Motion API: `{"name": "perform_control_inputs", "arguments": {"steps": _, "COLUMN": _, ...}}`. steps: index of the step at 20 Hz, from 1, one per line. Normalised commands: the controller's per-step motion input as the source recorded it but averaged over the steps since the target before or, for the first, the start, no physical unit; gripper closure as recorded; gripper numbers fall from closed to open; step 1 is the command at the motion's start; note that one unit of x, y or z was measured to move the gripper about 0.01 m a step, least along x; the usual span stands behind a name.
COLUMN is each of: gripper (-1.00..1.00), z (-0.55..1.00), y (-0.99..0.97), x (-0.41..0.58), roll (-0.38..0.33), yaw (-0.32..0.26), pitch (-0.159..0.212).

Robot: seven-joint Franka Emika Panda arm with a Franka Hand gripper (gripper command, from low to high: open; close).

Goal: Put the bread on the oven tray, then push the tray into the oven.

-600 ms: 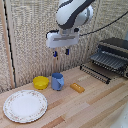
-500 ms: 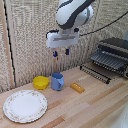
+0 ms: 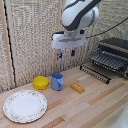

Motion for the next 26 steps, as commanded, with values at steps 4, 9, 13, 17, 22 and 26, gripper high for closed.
{"name": "perform_control_inputs", "arguments": {"steps": 4, "gripper": -1.00, "z": -0.32, "y": -0.45, "x": -0.286, "roll": 0.008, "yaw": -0.008, "pitch": -0.019}}
{"name": "perform_control_inputs", "arguments": {"steps": 9, "gripper": -1.00, "z": -0.41, "y": -0.36, "x": -0.087, "roll": -0.002, "yaw": 0.047, "pitch": -0.010}}
{"name": "perform_control_inputs", "arguments": {"steps": 13, "gripper": -1.00, "z": -0.39, "y": -0.21, "x": 0.018, "roll": -0.033, "yaw": 0.174, "pitch": 0.000}}
{"name": "perform_control_inputs", "arguments": {"steps": 17, "gripper": -1.00, "z": -0.41, "y": -0.06, "x": 0.106, "roll": -0.063, "yaw": 0.189, "pitch": 0.030}}
{"name": "perform_control_inputs", "arguments": {"steps": 22, "gripper": -1.00, "z": -0.36, "y": -0.01, "x": 0.089, "roll": -0.081, "yaw": 0.179, "pitch": 0.073}}
{"name": "perform_control_inputs", "arguments": {"steps": 26, "gripper": -1.00, "z": -0.36, "y": -0.11, "x": 0.005, "roll": -0.095, "yaw": 0.134, "pitch": 0.090}}
